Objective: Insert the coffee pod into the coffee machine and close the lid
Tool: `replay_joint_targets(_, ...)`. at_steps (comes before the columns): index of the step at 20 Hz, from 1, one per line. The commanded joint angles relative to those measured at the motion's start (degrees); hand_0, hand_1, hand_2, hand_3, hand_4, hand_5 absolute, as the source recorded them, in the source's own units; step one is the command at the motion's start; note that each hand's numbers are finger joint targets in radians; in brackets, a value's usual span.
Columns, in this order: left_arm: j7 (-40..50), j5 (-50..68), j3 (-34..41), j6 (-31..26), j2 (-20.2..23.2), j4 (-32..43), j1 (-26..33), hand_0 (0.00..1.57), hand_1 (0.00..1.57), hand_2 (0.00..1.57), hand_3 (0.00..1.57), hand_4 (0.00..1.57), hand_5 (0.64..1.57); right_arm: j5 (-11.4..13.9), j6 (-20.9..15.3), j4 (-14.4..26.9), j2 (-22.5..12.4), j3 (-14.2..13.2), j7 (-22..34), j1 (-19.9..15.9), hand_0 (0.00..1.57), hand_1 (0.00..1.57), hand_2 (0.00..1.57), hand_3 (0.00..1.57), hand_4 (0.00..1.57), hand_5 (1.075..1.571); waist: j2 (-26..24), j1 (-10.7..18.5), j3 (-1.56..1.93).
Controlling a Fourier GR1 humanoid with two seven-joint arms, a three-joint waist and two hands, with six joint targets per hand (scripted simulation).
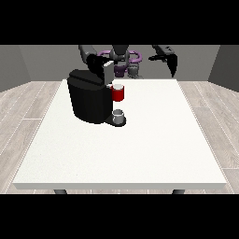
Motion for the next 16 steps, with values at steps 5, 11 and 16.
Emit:
replay_joint_targets(5, -3.2, 1.21, 2.58, -0.1, 2.99, 3.68, -3.8, 0.0, 0.0, 0.0, 0.0, 0.16, 1.571, 3.33, -0.73, 0.86, -0.28, 1.4, 1.64, -7.78, 0.0, 0.0, 0.0, 0.0, 0.06, 1.571, 3.57, 0.83, 0.01)
replay_joint_targets(11, 3.69, 2.5, -0.39, 0.51, 0.51, 0.23, -5.01, 0.0, 0.0, 0.0, 0.0, 0.14, 1.571, 6.07, -2.45, 3.9, 1.22, 2.29, 0.56, -8.81, 0.0, 0.0, 0.0, 0.0, 0.14, 1.571, 1.87, 2.61, 0.04)
replay_joint_targets(16, 0.97, 2.65, 0.18, -0.25, 1.67, 1.06, -0.14, 0.0, 0.0, 0.0, 0.0, 0.0, 1.571, 4.97, 0.2, 2.34, 2.82, 2.75, 0.37, -5.66, 0.0, 0.0, 0.0, 0.0, 0.12, 1.571, -1.37, 0.55, 0.03)
